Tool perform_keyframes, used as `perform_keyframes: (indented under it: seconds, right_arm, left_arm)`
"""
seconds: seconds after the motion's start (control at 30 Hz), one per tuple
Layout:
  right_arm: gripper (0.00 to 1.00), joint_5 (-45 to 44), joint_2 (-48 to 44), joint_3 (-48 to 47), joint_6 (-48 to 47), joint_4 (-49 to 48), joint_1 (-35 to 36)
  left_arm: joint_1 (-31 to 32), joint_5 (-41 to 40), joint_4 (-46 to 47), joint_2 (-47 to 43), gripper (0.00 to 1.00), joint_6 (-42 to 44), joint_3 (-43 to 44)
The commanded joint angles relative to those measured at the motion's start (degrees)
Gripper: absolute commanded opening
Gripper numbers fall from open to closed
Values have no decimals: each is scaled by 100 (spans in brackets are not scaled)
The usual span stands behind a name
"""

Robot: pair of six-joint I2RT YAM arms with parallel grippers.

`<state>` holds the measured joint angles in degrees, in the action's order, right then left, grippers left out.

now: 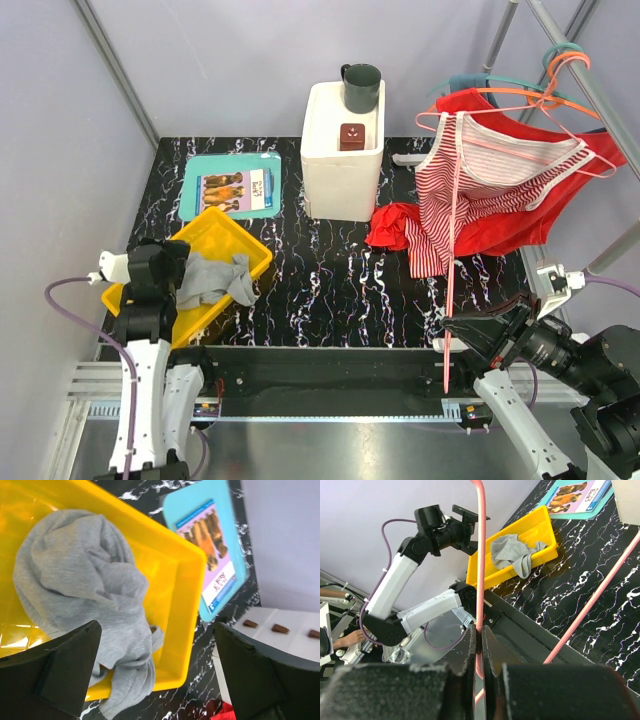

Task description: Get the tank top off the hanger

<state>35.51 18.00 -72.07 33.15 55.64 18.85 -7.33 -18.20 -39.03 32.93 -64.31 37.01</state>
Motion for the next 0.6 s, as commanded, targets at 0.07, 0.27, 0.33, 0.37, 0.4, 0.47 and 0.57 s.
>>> perform_keyframes:
  seconds: [0.07, 0.27, 0.33, 0.37, 0.4, 0.47, 0.57]
  right_arm:
    - [0, -184, 125, -167, 121, -264, 31]
    - [0, -447, 134, -105, 271, -465, 31]
    - [0, -579, 134, -61, 333, -501, 31]
    - [0, -728, 142, -70, 437, -527, 31]
    - [0, -834, 134, -53, 499, -536, 31]
    - [0, -1236, 108, -26, 709, -563, 31]
    - [0, -1729, 81, 27, 912, -606, 31]
  left_arm:
    - [-23, 2152, 771, -427, 99, 1306, 815]
    - [56, 4882, 2425, -25, 95, 1386, 1281]
    - [249, 5263, 3002, 117, 95, 1395, 1396]
    - [389, 5500, 3241, 231, 94, 1352, 1405]
    - [886, 5563, 3513, 293, 94, 1299, 1422]
    - [1739, 5294, 4007, 529, 93, 1429, 1527]
    - [4032, 4469, 3991, 1011, 93, 2368, 2028]
